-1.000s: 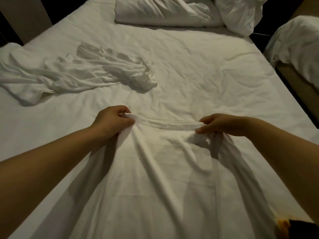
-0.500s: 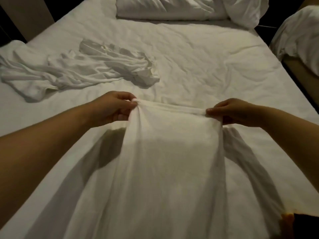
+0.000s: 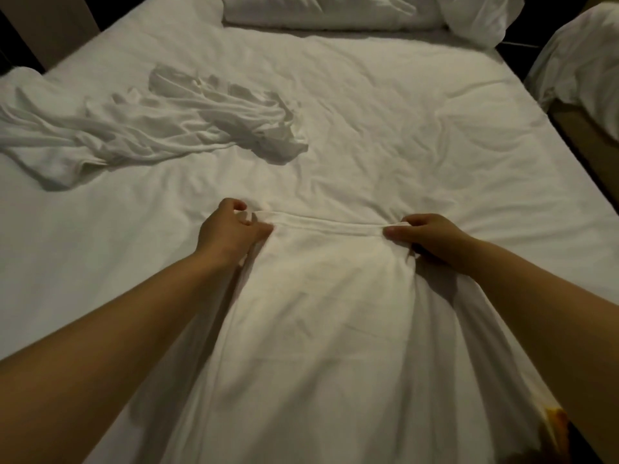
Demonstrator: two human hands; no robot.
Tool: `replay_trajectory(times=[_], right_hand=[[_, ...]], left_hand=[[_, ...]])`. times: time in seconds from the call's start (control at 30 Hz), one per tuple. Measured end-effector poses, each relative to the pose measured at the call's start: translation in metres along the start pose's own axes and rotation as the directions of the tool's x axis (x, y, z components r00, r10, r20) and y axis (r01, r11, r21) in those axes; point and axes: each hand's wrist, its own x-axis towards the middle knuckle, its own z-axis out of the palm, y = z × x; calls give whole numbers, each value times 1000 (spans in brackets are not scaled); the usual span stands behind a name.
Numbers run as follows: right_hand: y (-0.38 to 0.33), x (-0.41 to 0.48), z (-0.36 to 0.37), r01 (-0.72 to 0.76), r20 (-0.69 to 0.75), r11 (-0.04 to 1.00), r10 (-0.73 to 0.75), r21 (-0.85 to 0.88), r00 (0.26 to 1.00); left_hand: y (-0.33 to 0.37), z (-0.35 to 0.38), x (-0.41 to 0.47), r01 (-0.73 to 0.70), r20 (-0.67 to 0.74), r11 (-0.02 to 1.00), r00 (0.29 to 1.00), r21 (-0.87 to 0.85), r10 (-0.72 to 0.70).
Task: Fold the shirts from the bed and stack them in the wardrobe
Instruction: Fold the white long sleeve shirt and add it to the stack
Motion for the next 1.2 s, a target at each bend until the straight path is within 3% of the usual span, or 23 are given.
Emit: replay_trajectory(times=[0.13, 0.27, 0.37, 0.5, 0.53, 0.67, 0.77, 0.87, 1.03, 1.2], right_hand=[[3, 3, 5, 13, -26, 999, -11, 49, 1000], [3, 4, 5, -14, -28, 998, 15, 66, 999], [2, 3, 4, -26, -6, 998, 26, 62, 1000], [-19, -4, -12, -1, 80, 999, 4, -48, 997], [-23, -2, -15, 18, 71, 998, -14, -58, 997], [-15, 10, -3, 33, -43, 998, -35, -48, 998], [-3, 23, 6, 29, -153, 999, -25, 19, 988], [-4, 28, 9, 33, -196, 998, -43, -54, 980], [-37, 28, 1, 163, -299, 986, -160, -13, 941], [-21, 51, 21, 188, -335, 981, -195, -55, 922]], left_hand=[[15, -1, 5, 79, 123, 995, 989, 64, -86], [16, -2, 11, -2, 134, 981, 991, 195, -25], [11, -2, 10, -105, 77, 986, 992, 132, 95], [11, -13, 24, -39, 53, 964, 997, -263, 55], [10, -14, 29, -55, 38, 966, 997, -251, 67], [-3, 0, 45, -187, -77, 967, 976, 175, 202], [-18, 7, 60, -161, -54, 982, 984, 97, 167], [-24, 8, 63, -128, -26, 988, 992, -85, 126], [-7, 0, 66, -280, -169, 952, 951, -127, 257], [-15, 8, 86, -193, -128, 980, 974, -42, 187]])
